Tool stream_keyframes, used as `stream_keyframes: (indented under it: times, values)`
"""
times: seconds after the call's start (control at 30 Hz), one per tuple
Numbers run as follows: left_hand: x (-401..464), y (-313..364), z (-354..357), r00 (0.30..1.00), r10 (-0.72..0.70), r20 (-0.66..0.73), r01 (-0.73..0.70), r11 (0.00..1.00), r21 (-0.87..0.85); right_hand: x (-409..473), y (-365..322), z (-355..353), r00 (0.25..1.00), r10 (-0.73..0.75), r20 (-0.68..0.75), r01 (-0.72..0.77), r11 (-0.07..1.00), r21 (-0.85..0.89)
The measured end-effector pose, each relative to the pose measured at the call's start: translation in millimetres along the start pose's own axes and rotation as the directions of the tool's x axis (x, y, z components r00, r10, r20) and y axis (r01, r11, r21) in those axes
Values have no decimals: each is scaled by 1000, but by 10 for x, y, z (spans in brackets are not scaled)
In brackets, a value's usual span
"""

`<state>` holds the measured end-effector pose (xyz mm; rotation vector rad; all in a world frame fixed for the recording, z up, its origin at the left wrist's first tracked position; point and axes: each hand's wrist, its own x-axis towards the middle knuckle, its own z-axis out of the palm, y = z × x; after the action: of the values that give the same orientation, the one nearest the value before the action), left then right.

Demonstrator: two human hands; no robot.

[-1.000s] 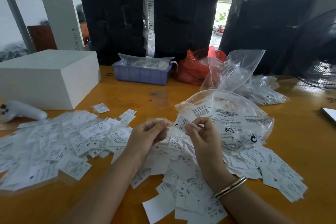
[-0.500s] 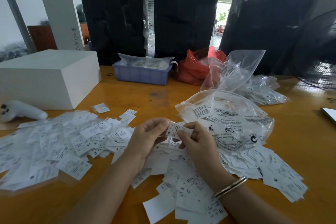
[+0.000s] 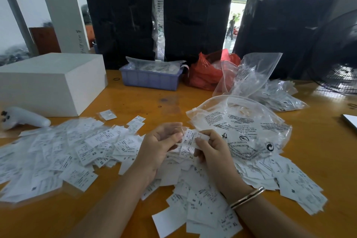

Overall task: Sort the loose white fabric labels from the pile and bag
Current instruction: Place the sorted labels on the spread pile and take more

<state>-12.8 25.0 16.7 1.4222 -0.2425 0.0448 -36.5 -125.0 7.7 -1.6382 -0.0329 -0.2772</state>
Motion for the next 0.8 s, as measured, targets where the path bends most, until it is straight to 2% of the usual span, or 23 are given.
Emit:
stream_keyframes:
  times: [0.2,0.37,0.57,0.8]
  values:
    - [9,-11,4,1000,8,-22,-8,1000,14,-9,-12,0,998,15,53,-18,998,58]
    - [6,-20,16,1000,18,23,-20,994,108,-16,-26,2,999,4,48,-8,996,87]
    - [4,-34,4,999,-7,31,1,982,187,-12,-36,-2,999,-24,-33,25,999,33]
    - [-12,-35,15,999,-34,-25,38,985,169,-39,-53,2,998,-67,-7,67,997,-44]
